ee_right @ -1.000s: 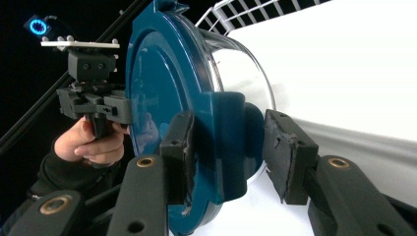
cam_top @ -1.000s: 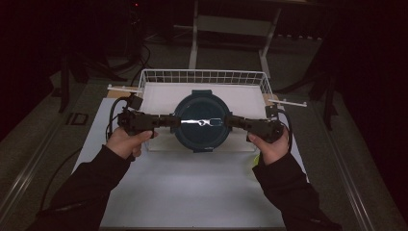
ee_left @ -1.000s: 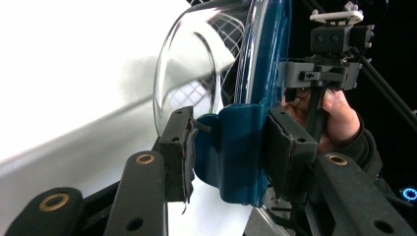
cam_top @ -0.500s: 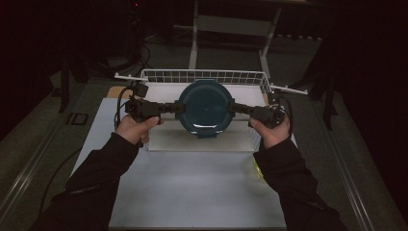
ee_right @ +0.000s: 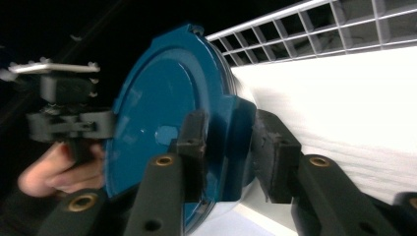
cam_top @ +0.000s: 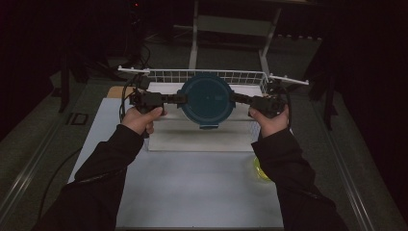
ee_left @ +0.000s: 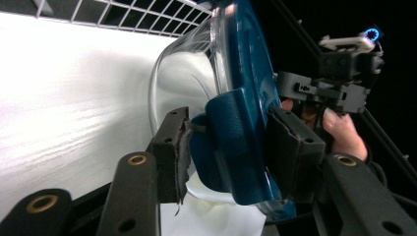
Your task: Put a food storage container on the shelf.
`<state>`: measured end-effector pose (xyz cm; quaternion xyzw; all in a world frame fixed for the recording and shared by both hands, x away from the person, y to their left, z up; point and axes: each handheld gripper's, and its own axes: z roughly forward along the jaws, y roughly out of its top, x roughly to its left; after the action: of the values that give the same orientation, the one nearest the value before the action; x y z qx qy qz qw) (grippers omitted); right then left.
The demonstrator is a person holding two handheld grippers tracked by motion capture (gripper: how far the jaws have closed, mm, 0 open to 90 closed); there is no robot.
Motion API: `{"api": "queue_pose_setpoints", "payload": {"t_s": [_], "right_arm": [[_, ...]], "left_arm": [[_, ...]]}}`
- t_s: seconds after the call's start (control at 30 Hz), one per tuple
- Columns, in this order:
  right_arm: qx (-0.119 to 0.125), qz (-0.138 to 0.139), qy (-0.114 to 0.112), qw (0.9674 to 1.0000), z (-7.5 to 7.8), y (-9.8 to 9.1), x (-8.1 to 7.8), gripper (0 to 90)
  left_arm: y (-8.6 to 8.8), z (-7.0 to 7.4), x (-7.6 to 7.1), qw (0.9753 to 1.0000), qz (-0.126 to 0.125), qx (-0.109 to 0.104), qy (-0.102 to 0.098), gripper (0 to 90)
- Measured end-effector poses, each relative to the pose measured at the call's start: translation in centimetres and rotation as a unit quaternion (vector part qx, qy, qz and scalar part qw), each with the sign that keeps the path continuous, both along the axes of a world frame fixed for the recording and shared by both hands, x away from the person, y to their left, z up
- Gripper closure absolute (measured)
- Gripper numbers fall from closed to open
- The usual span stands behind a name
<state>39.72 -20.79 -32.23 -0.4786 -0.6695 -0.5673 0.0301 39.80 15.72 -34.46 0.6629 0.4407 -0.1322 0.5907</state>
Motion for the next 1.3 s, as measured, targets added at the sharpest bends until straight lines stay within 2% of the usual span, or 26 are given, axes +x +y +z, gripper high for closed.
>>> {"api": "queue_pose_setpoints", "payload": {"t_s": [0.03,0.07,0.17,0.33,0.47,0.53,0.57,0.63,0.7,0.73,0.8,0.87,1.0,1.07,1.2,1.3], "right_arm": [[0.007,-0.001,0.005,1.0,-0.1,0.1,0.2,64.4],[0.01,-0.002,0.001,1.0,-0.3,0.2,0.5,64.0],[0.008,-0.004,-0.004,1.0,-0.5,0.4,0.5,62.0],[0.012,-0.012,0.0,0.9999,-1.0,0.7,1.0,60.4],[0.01,-0.019,0.006,0.9998,-1.1,0.9,1.6,59.2],[0.011,-0.019,0.006,0.9997,-1.1,0.9,1.7,59.2],[0.01,-0.019,0.006,0.9997,-1.1,1.0,1.7,59.0],[-0.001,-0.016,-0.005,0.9999,-1.0,1.1,1.7,57.7],[-0.007,-0.015,-0.01,0.9998,-0.9,1.1,1.6,56.7],[-0.023,-0.012,-0.024,0.9994,-0.7,1.2,1.4,55.2],[-0.027,-0.01,-0.028,0.9992,-0.7,1.2,1.3,54.4],[-0.034,-0.008,-0.037,0.9987,-0.5,1.2,1.1,52.4],[-0.052,-0.009,-0.053,0.9972,-0.1,1.1,0.4,49.8],[-0.058,-0.011,-0.059,0.9965,0.1,1.1,0.1,49.3],[-0.062,0.001,-0.072,0.9955,0.6,0.9,-1.2,51.3],[-0.064,0.006,-0.076,0.9951,0.7,0.9,-1.8,52.9]], "left_arm": [[0.1,-0.2,0.2,0.9999,0.003,-0.008,0.012,52.3],[0.2,-0.5,0.4,0.9997,0.004,-0.015,0.021,52.0],[0.5,-1.1,0.8,0.9989,0.011,-0.032,0.031,51.5],[0.6,-1.3,1.5,0.9984,0.019,-0.037,0.037,50.0],[0.5,-1.2,1.7,0.9989,0.027,-0.027,0.028,47.1],[0.3,-0.9,1.5,0.9993,0.036,-0.007,0.0,46.8],[0.3,-0.8,1.4,0.9992,0.038,0.001,-0.006,45.7],[0.1,-0.4,1.1,0.998,0.049,0.028,-0.03,43.5],[-0.1,0.0,0.8,0.997,0.054,0.039,-0.039,43.5],[-0.1,0.1,0.6,0.9962,0.057,0.048,-0.046,42.2],[-0.1,0.3,0.3,0.9953,0.062,0.052,-0.054,42.0],[0.1,0.6,-0.1,0.9928,0.074,0.064,-0.069,39.5],[0.4,1.1,-1.2,0.9873,0.072,0.086,-0.112,37.4],[0.4,1.3,-1.8,0.9846,0.072,0.09,-0.131,35.3],[0.6,1.6,-3.3,0.9824,0.051,0.079,-0.162,27.9],[0.5,1.6,-4.5,0.9802,0.043,0.083,-0.175,24.3]]}}
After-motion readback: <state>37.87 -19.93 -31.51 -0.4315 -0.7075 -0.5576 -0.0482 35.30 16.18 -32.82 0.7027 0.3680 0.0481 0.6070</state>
